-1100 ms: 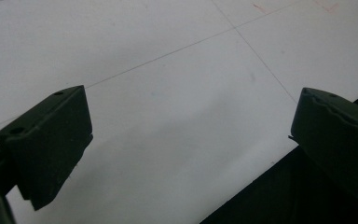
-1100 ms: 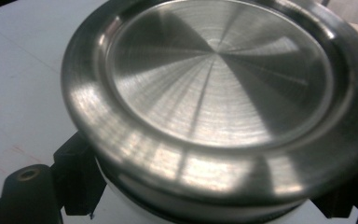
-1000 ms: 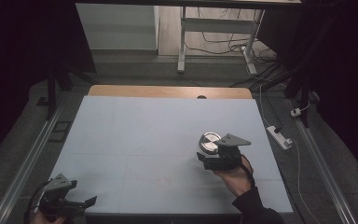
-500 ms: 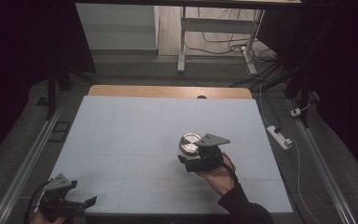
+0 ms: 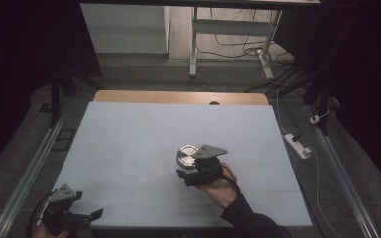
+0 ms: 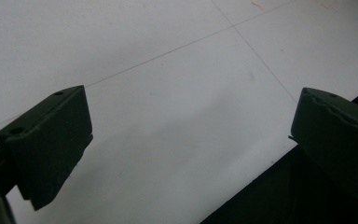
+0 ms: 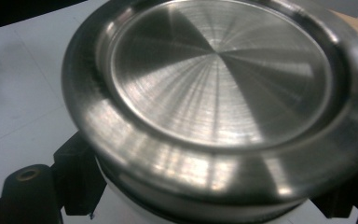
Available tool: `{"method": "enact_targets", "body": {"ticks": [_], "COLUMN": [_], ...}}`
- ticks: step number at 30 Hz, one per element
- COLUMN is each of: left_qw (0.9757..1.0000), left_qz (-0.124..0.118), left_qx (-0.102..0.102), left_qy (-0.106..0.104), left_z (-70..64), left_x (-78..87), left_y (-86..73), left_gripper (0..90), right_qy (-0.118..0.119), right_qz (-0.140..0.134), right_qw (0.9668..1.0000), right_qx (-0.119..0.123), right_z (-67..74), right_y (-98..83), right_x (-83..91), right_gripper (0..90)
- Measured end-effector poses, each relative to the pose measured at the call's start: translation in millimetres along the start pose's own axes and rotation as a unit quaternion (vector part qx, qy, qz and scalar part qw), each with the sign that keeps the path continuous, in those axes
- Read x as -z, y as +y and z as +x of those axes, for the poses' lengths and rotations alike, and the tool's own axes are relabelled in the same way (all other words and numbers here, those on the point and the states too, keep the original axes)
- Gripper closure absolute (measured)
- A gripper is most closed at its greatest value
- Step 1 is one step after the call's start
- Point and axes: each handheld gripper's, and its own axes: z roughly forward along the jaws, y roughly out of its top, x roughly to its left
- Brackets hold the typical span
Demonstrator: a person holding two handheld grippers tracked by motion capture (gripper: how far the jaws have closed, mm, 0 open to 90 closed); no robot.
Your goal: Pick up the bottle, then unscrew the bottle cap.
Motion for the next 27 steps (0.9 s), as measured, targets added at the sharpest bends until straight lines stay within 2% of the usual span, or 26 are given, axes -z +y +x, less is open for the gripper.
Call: {"method": "enact_targets", "body": {"ticks": [13,21,25,27], "left_qw": [1.0000,0.9997,0.9996,0.9991], "left_qz": [0.002,-0.014,-0.020,-0.027], "left_qx": [-0.004,-0.014,-0.018,-0.032], "left_qy": [0.003,0.011,0.004,-0.011], "left_z": [-1.2,-4.4,-5.7,-7.1], "left_x": [-0.2,0.9,1.8,1.5], "left_y": [0.4,3.5,7.6,12.1], "left_gripper": [0.0,0.0,0.0,0.0], "right_qy": [0.015,0.021,0.021,0.022], "right_qz": [0.004,0.004,0.003,0.004], "right_qw": [0.9997,0.9996,0.9996,0.9995], "right_qx": [0.017,0.020,0.021,0.021], "right_z": [14.7,18.5,18.3,18.3], "right_y": [3.1,5.5,5.8,5.8], "right_x": [-9.2,-8.6,-7.7,-7.5], "right_gripper": [15.1,15.1,15.1,15.1]}}
